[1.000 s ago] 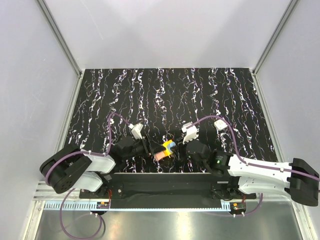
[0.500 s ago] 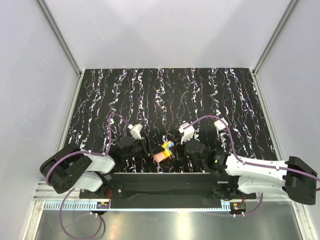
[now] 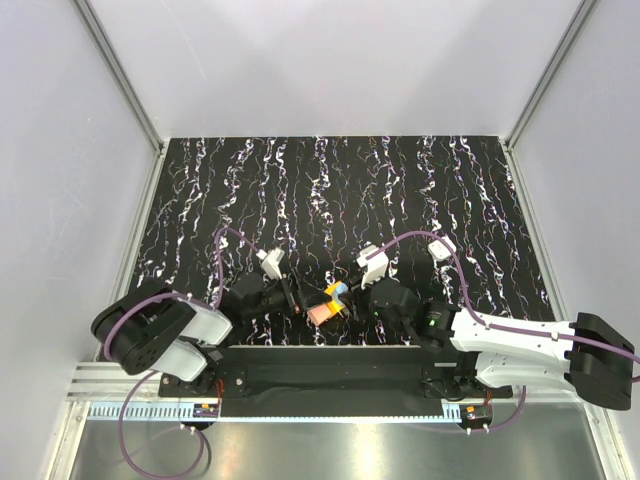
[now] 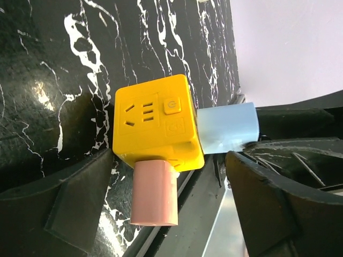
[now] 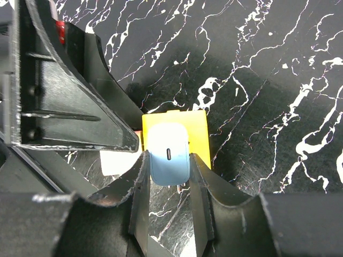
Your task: Pull the plug off the socket
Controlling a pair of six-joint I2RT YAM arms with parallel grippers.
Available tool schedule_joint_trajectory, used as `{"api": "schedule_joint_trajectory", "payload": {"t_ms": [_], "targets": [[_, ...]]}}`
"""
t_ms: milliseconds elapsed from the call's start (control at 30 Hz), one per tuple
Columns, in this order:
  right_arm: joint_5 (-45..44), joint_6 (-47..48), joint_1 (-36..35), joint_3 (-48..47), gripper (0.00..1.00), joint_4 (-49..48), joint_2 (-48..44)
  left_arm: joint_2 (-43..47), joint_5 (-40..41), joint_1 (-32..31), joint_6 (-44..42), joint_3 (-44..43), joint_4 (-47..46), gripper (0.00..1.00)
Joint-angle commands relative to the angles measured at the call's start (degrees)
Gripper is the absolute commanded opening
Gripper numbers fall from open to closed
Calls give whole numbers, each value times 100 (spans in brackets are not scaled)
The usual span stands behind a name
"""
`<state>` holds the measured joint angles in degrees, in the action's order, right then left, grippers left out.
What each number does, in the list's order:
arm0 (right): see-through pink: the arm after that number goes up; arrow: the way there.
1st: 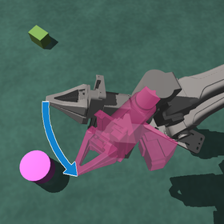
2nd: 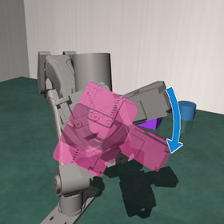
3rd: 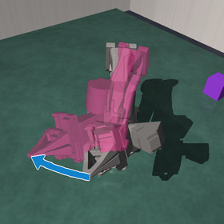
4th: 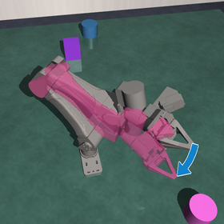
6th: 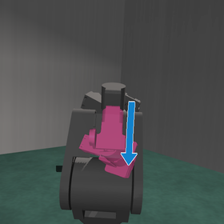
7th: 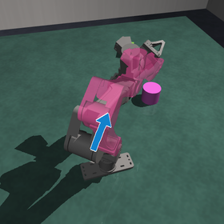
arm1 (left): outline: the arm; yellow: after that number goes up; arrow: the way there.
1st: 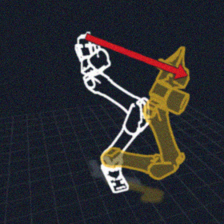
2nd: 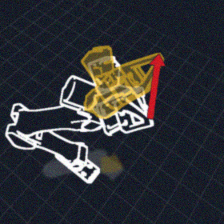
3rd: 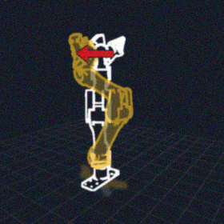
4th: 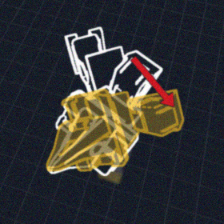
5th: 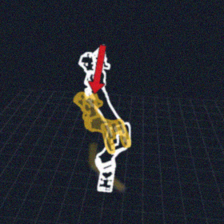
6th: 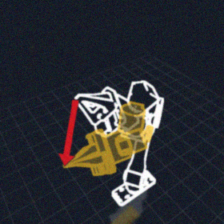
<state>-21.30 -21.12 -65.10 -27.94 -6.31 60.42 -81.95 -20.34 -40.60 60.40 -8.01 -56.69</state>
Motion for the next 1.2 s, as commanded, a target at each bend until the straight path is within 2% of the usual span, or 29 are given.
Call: {"api": "schedule_joint_trajectory", "payload": {"t_ms": [0, 167, 333, 733, 1000, 1167], "targets": [[12, 65, 41, -27, 0, -530, -101, -320, -251, 26, 200, -87, -861, 87], [82, 65, 41, -18, 0, -530, -127, -716, -234, 87, 419, 71, -1571, 79], [91, 65, 41, 61, 0, -556, -162, -954, -348, 166, 631, 133, -2127, 79], [223, 65, 41, 105, 0, -573, -233, -954, -146, 228, 639, 98, -2030, 72], [310, 126, 41, 140, 0, -600, -180, -1104, -67, 228, 745, 115, -2101, 78], [319, 170, 41, 114, 0, -626, -215, -884, 30, 228, 701, 63, -1741, 75]]}}
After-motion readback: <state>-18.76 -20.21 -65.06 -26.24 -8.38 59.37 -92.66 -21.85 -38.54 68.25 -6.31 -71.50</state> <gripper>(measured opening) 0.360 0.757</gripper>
